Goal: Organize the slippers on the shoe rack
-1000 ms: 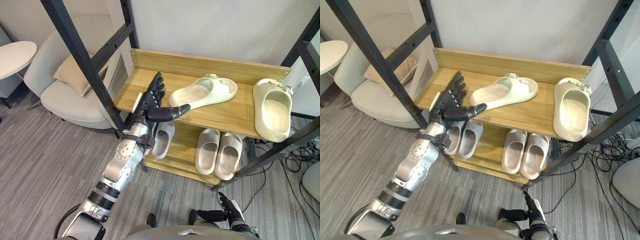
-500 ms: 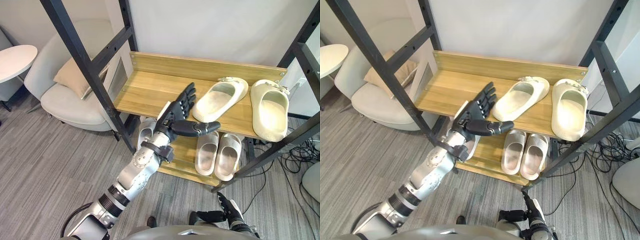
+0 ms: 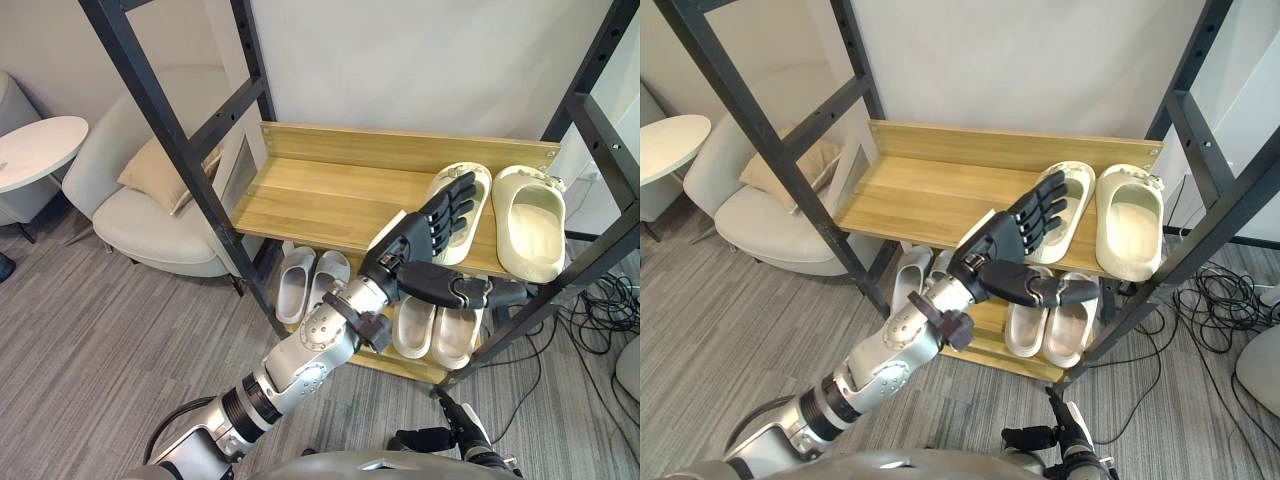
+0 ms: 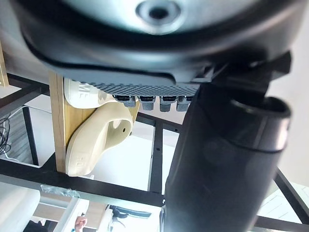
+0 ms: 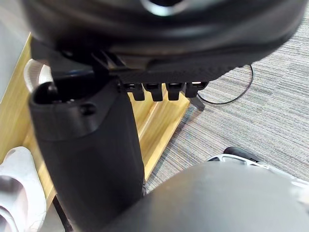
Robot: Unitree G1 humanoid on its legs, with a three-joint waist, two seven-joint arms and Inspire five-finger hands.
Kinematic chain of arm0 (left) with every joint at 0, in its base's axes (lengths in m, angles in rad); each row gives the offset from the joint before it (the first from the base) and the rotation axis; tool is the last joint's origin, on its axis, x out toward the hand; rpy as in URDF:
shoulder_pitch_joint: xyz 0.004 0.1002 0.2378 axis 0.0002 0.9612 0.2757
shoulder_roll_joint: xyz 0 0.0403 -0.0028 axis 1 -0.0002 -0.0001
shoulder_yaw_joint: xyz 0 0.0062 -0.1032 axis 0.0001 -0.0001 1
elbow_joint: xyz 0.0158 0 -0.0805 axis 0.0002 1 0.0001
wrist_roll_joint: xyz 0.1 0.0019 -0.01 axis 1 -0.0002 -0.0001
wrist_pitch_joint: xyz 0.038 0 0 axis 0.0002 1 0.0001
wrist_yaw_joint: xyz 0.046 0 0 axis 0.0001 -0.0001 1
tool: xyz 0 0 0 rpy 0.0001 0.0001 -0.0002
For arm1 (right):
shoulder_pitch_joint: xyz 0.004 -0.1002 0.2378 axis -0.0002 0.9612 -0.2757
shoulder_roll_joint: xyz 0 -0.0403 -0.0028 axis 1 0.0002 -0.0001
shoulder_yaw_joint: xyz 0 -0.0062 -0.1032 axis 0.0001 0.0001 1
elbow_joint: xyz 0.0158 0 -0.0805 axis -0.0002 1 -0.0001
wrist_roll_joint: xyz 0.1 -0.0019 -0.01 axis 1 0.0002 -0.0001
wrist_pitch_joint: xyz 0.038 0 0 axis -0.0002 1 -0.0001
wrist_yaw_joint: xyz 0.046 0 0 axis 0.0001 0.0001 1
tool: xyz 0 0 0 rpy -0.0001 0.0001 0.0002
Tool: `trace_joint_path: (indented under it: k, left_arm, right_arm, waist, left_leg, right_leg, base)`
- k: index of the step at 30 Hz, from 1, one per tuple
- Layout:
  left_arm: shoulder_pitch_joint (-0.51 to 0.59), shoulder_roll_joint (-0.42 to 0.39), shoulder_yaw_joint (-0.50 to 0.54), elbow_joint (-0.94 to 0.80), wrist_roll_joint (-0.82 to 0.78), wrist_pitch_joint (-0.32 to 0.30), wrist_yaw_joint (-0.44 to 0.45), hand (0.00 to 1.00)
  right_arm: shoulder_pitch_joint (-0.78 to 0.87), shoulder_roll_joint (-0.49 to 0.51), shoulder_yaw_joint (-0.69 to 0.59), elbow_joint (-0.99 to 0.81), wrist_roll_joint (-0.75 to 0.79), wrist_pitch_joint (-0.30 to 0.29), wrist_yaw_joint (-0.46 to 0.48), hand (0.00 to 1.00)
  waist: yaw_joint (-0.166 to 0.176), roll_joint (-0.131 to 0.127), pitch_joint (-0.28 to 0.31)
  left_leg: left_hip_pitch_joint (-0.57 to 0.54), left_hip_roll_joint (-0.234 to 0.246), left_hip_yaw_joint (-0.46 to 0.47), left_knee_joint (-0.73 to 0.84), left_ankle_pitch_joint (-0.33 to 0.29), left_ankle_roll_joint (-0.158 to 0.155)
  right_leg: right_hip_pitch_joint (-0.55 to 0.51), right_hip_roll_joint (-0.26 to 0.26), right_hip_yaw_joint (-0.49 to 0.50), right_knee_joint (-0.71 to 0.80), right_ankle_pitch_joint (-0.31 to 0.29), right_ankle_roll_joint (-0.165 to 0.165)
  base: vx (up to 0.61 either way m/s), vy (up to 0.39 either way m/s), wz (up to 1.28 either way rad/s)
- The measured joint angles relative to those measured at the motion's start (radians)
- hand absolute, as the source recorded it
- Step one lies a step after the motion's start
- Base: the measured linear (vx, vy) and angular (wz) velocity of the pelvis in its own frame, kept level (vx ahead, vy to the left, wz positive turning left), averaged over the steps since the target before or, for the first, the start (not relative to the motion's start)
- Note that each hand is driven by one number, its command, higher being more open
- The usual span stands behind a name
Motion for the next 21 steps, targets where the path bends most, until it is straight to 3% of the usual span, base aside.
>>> trace_joint_path:
  k: [9,16,21]
  left_arm:
    - [-0.010,-0.007,0.008,0.000,0.040,0.000,0.019,1.00]
    - [-0.010,-0.007,0.129,0.001,0.102,0.000,0.065,1.00]
    - [0.018,0.005,0.173,0.019,0.124,-0.005,0.073,1.00]
  right_arm:
    - [0.002,0.000,0.000,0.000,0.000,0.000,-0.001,1.00]
    - [0.003,0.003,0.000,0.000,0.000,0.000,-0.004,1.00]
    - [0.001,0.015,0.000,0.003,0.000,0.001,-0.004,1.00]
  waist:
    - [0.000,-0.002,-0.003]
    - [0.000,-0.005,-0.002]
    - [0.002,-0.021,-0.004]
  left_leg:
    - [0.000,0.000,-0.004,-0.001,0.000,0.000]
    - [0.000,0.000,-0.012,-0.002,0.000,-0.001]
    - [0.010,0.001,-0.019,-0.006,0.001,-0.002]
  right_leg:
    - [0.002,0.000,-0.007,0.000,-0.001,0.000]
    - [0.005,0.000,-0.015,0.000,-0.004,0.001]
    - [0.015,0.004,-0.023,-0.001,-0.006,0.001]
  base:
    - [0.00,0.000,0.00]
    - [0.00,0.000,0.02]
    - [0.00,0.000,0.02]
